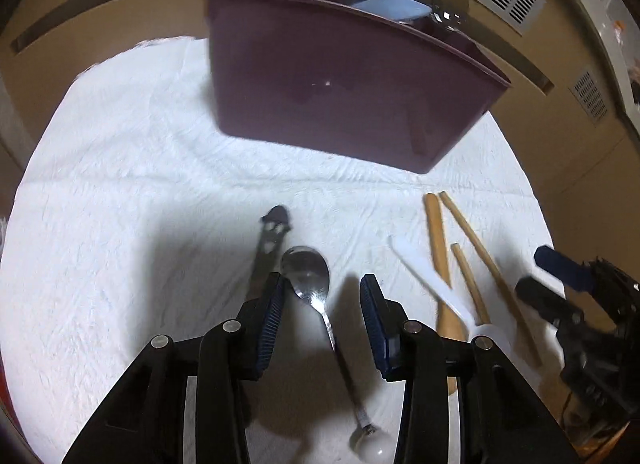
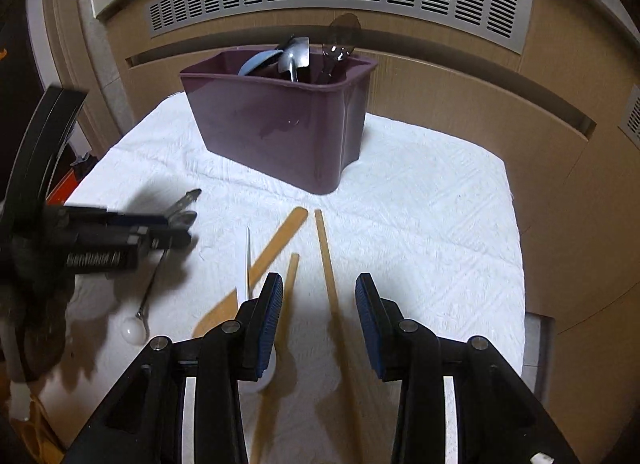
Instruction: Organize utensils
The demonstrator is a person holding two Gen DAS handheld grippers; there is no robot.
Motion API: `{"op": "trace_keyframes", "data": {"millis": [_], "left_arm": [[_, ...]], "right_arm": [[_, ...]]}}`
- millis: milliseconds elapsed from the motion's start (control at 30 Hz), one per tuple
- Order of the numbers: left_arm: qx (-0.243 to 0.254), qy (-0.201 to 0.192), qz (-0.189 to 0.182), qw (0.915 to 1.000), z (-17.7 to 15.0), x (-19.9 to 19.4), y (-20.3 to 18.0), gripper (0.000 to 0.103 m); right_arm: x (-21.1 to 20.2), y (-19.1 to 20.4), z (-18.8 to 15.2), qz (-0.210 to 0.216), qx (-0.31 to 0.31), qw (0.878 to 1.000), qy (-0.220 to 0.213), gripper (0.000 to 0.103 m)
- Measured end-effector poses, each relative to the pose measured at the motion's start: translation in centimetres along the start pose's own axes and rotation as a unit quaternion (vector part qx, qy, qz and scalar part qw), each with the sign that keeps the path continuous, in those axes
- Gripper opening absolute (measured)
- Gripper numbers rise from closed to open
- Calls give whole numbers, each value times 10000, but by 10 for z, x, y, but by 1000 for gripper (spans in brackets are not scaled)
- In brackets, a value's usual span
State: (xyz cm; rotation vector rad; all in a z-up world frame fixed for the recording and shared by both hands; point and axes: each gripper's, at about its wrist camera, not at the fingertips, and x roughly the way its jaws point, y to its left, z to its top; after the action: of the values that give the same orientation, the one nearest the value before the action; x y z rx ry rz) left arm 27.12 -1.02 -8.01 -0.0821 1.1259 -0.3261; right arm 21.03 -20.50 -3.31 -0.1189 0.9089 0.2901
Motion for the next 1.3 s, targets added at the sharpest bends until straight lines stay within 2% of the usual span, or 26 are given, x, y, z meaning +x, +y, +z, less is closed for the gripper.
{"op": "trace_keyframes", "data": {"millis": [233,300,367,467,600,700,900,1000,1067,1133,1233,1300], "left_arm": [[354,-94,346,9987,14,13,-15,39],[487,-171,438,9977,11,12,-17,36],[668,-287,567,9957,6,11,-20,28],[700,-426,565,9950,-3,7,-14,26],[680,-829,578,9925,-15,-16,-5,26],[668,-1199,535,9891,-23,-42,3,26],[626,-1718,528,9817,-31,-76,19,26],[493,-1778,413,9820,-36,-82,32,26],[419,-1794,375,9822,-36,-83,35,25],[368,-1814,346,9821,-39,-85,40,23],[290,-1869,295,9815,-45,-89,44,22],[228,-1881,228,9816,-47,-90,48,22]], "right_arm": [[0,12,-7,467,-335,9983,-11,36],[-1,13,-7,466,-341,9983,-32,36],[-1,10,-6,414,-298,9987,-35,36],[1,6,-4,363,-171,9992,3,36],[12,6,7,354,19,9993,79,35],[23,10,21,431,161,9989,107,31],[56,18,41,39,763,9965,337,31],[71,21,42,30,1033,9933,510,31],[80,26,43,-6,1003,9931,600,31],[88,36,46,-322,764,9951,534,31],[93,43,50,-572,599,9954,483,30],[93,46,52,-528,537,9957,544,14]]}}
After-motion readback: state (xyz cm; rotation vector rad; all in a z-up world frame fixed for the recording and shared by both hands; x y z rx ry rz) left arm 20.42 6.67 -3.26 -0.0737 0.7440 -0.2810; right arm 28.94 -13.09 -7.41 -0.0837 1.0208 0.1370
